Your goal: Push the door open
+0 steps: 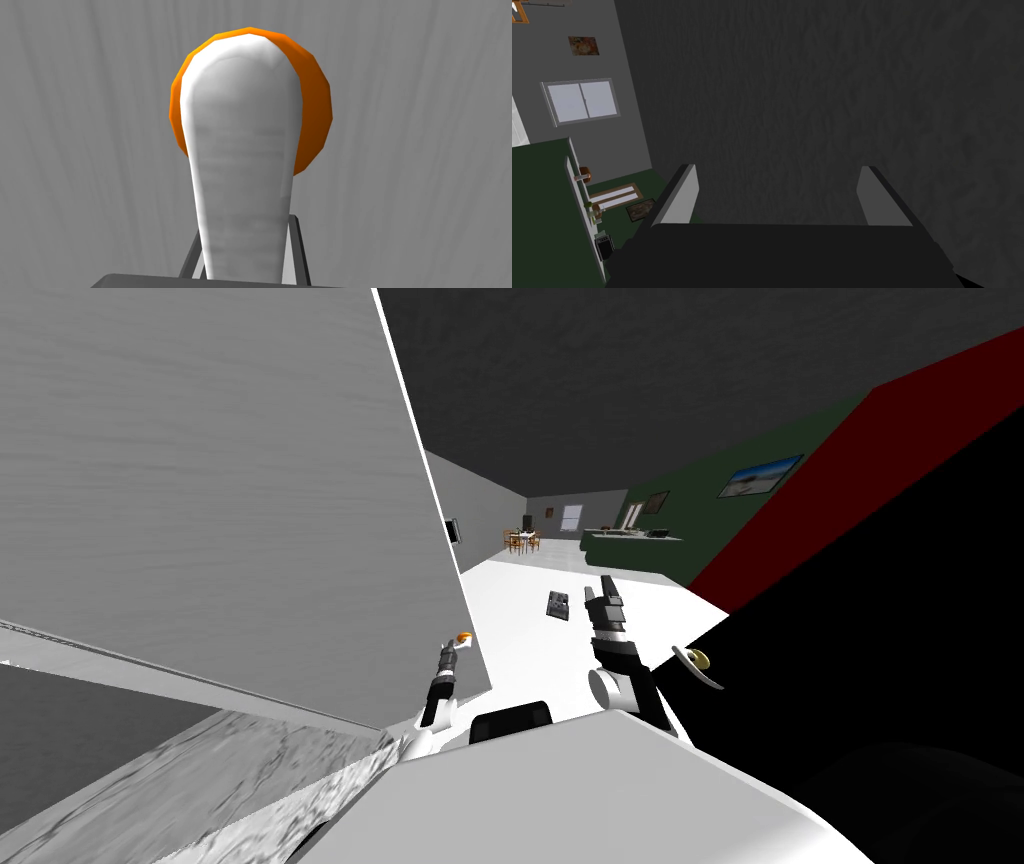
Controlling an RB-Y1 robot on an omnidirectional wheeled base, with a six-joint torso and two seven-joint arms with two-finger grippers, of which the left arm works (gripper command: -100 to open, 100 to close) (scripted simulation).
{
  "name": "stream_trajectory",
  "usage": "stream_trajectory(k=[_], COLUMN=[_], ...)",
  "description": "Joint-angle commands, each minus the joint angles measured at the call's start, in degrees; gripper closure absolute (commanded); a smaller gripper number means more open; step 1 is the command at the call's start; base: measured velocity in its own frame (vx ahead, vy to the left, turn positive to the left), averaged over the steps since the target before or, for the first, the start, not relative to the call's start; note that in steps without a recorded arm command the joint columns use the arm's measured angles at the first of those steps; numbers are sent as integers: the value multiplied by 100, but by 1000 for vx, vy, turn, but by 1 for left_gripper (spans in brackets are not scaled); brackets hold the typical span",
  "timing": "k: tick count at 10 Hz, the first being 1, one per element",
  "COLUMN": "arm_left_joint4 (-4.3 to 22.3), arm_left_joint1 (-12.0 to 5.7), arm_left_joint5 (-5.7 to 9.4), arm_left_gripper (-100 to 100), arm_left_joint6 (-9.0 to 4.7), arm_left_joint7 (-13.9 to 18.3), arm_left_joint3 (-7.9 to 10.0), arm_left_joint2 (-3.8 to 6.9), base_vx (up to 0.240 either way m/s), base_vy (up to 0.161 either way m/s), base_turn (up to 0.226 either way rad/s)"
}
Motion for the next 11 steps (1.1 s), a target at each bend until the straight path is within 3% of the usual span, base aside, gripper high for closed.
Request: stream_trajectory(k=[1,4,5,11], arm_left_joint4=[98,100,108,127], arm_left_joint1=[-53,-52,-49,-40], arm_left_joint5=[86,103,172,329], arm_left_gripper=[100,100,100,100], arm_left_joint6=[-78,-79,-84,-95], arm_left_joint7=[-52,-63,-108,-209], arm_left_joint3=[165,196,320,603], arm_left_joint2=[68,74,95,117], base_vx=[190,114,142,152], base_vy=[-63,-37,-55,-61], base_turn=[58,25,44,53])
